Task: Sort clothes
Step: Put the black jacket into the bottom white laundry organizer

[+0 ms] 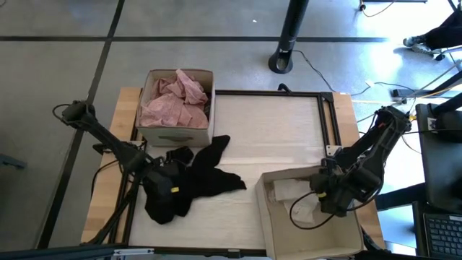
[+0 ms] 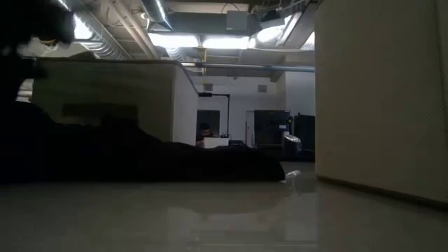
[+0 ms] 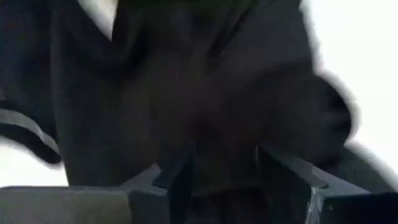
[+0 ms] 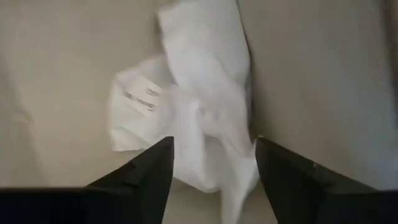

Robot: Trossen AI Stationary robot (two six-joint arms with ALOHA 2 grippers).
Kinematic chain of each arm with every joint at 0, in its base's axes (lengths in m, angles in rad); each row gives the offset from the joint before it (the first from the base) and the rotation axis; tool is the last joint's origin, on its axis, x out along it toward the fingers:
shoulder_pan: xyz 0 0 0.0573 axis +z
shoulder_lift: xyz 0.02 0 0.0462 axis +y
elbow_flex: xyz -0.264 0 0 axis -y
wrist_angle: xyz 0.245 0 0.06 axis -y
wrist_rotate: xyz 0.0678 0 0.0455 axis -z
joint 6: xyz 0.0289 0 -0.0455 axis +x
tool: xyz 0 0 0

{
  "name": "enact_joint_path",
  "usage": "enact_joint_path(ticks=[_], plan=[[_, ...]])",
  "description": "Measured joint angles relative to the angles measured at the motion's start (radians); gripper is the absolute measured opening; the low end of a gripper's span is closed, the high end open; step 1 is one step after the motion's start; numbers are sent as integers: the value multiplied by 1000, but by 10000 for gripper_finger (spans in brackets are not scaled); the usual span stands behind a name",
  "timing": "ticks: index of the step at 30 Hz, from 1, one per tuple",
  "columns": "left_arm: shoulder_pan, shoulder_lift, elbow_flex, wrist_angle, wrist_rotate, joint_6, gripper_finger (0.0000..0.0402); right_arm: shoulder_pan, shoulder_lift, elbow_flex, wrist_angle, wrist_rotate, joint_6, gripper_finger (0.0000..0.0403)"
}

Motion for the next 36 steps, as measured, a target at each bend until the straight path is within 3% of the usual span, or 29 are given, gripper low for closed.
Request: enact_joint_path(ticks=[4, 8, 14, 18, 22, 27, 31, 36], plan=[[0, -54, 81, 15, -106, 89, 159, 0, -1, 108, -8, 50, -16, 236], [0, -85, 106, 24, -171, 151, 159, 0, -1, 194, 30, 203, -132, 239], [0, -83, 106, -23, -189, 126, 159, -30, 2, 229, 236, 475, -502, 239], [-4, -82, 106, -82, -187, 64, 159, -122, 44, 229, 470, 509, -847, 239], [-24, -82, 106, -192, -74, -40, 159, -253, 121, 229, 714, 390, -1153, 239], [-98, -82, 104, -306, -8, -208, 159, -433, 230, 229, 953, 152, -1353, 239], [-165, -82, 44, -227, 49, -283, 159, -557, 335, 229, 1102, -18, -1408, 239], [-224, -82, -89, -14, 79, -350, 159, -671, 477, 229, 1274, -165, -1410, 239]])
